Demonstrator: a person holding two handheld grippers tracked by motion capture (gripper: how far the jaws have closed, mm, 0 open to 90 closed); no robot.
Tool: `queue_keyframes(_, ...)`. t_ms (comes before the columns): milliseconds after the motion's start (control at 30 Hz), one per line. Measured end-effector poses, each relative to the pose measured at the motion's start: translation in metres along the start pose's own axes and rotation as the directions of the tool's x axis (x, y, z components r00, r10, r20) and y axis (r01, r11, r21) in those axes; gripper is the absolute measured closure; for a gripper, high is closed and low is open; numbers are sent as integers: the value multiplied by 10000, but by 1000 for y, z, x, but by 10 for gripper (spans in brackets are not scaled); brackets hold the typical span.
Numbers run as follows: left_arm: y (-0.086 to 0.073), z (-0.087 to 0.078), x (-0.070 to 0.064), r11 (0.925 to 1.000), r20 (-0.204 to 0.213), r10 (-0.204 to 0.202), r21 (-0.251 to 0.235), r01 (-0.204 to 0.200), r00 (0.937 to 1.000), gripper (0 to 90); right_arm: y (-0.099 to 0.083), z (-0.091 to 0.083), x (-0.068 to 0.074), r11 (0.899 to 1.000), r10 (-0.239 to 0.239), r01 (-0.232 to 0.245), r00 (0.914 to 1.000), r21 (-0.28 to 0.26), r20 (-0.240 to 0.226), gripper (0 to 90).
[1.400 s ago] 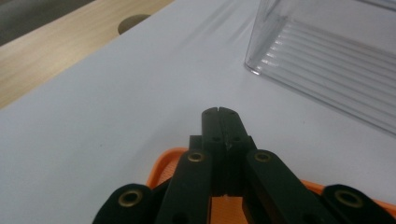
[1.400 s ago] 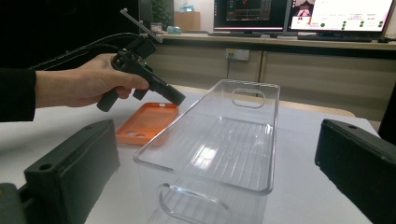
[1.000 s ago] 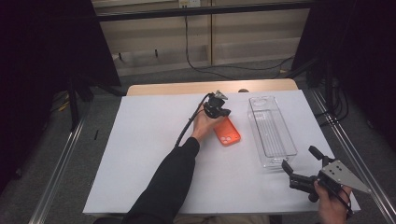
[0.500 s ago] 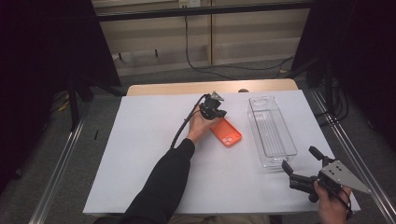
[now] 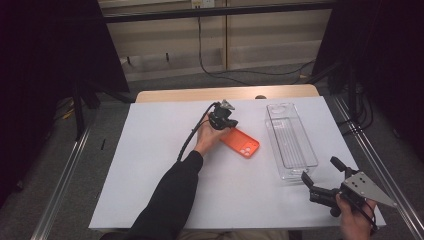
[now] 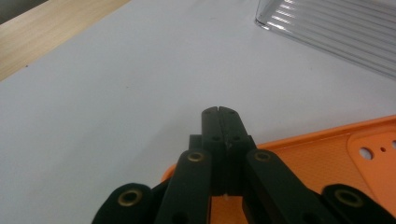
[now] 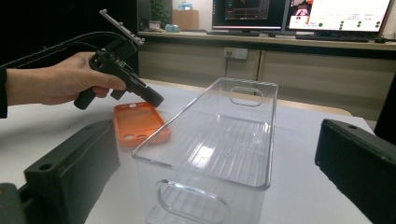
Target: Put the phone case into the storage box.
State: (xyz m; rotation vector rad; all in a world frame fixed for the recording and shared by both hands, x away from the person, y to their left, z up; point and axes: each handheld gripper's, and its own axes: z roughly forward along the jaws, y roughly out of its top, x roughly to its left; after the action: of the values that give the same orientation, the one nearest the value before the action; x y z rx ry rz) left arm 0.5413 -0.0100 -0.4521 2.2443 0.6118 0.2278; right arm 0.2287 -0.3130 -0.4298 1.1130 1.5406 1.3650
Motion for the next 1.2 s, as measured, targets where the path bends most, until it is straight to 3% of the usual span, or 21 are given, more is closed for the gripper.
queue_keyframes(533,-15,-13,1,9993,102,-254,-258,256,9996,900,0,1,0,10000,-31,31,10000,-16,1,0)
queue_keyframes(733,-18,-17,1,9996,92,-182,-201,184,9998,900,0,1,0,10000,-23,23,10000,-9,3,0)
queue_keyframes(867,-22,-19,1,9986,99,-385,-358,389,9992,900,0,1,0,10000,-27,27,10000,11,8,0)
queue_keyframes(1200,-28,-27,0,9987,99,-366,-341,370,9993,900,0,1,0,10000,-43,43,10000,2,7,0)
